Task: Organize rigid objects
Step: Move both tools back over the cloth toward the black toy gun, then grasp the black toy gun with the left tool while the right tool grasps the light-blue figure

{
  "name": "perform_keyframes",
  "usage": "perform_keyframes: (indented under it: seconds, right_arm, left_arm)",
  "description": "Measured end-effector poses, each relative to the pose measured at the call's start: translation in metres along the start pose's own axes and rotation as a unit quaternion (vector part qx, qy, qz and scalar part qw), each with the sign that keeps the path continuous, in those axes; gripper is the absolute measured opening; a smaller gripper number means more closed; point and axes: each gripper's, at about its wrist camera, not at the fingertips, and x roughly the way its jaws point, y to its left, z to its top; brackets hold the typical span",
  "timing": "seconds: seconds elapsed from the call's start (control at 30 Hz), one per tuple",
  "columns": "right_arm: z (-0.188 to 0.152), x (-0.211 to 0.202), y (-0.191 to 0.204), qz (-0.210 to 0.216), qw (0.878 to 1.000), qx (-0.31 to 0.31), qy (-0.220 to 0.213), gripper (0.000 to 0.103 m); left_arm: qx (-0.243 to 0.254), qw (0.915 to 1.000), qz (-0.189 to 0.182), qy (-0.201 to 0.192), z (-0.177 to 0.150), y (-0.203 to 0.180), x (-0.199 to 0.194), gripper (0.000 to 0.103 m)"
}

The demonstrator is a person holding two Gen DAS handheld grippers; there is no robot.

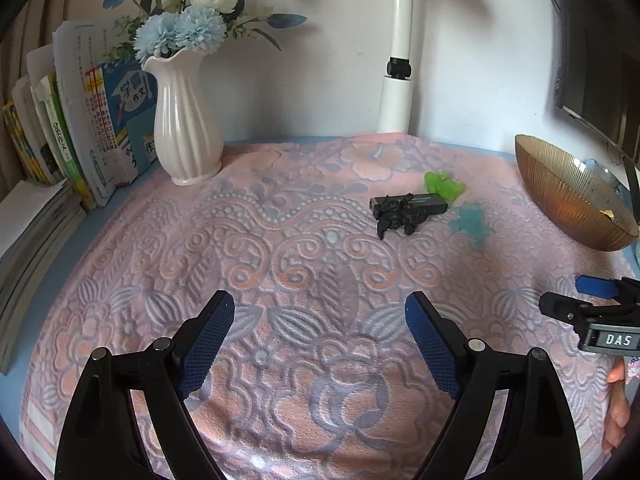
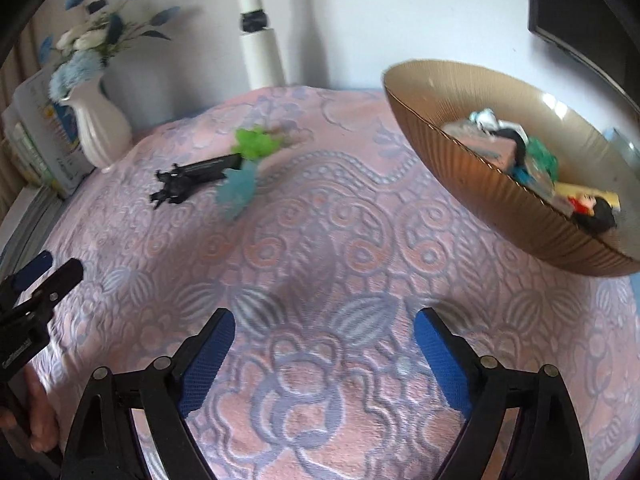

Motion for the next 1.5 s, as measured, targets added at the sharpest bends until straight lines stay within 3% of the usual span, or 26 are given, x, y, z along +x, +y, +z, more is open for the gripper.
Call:
perform_keyframes:
  seconds: [0.33,0.77,0.97,1.13,1.27,1.37,1.43,1.5]
  right_arm:
    - [0.0,-0.009,0.008,-0.033,0.999,-0.023,-0.017,0.092]
    - [0.0,-0.009,0.006,-0.02,1.0,-0.017,-0.016,0.092]
    - [0.0,-0.016,0.011,0.001,0.999,-0.027,-0.02,0.092]
    - [0.016,-0.016,0.019,0.019,0.997,-0.04,0.067,0.092]
    - [0.048,-0.016,0.03,0.017,0.997,-0.059,0.053,0.092]
    - [0.069,-0.004,0.041,0.018,0.996,-0.077,0.032,0.091]
    - [0.076,0.005,0.046,0.025,0.996,-0.085,0.024,0.087]
    - [0.079,0.014,0.05,0.035,0.996,-0.084,0.018,0.076]
  left_arm:
    - [-0.015,0.9999,-0.004,0.007,0.001,0.006,0.003,0.087]
    - [-0.006,0.9999,-0.007,0.012,-0.001,0.002,0.002,0.087]
    - [0.012,0.9979,0.007,0.064,-0.001,-0.004,0.021,0.086]
    - [-0.005,0.9938,-0.051,0.099,0.024,0.006,0.011,0.086]
    - [-0.043,0.9878,-0.107,0.105,0.058,0.004,0.022,0.086]
    - [-0.025,0.9894,-0.108,0.094,0.075,-0.011,0.046,0.086]
    - [-0.014,0.9884,-0.116,0.098,0.076,-0.022,0.063,0.083]
    - [-0.019,0.9861,-0.134,0.096,0.073,-0.028,0.077,0.077]
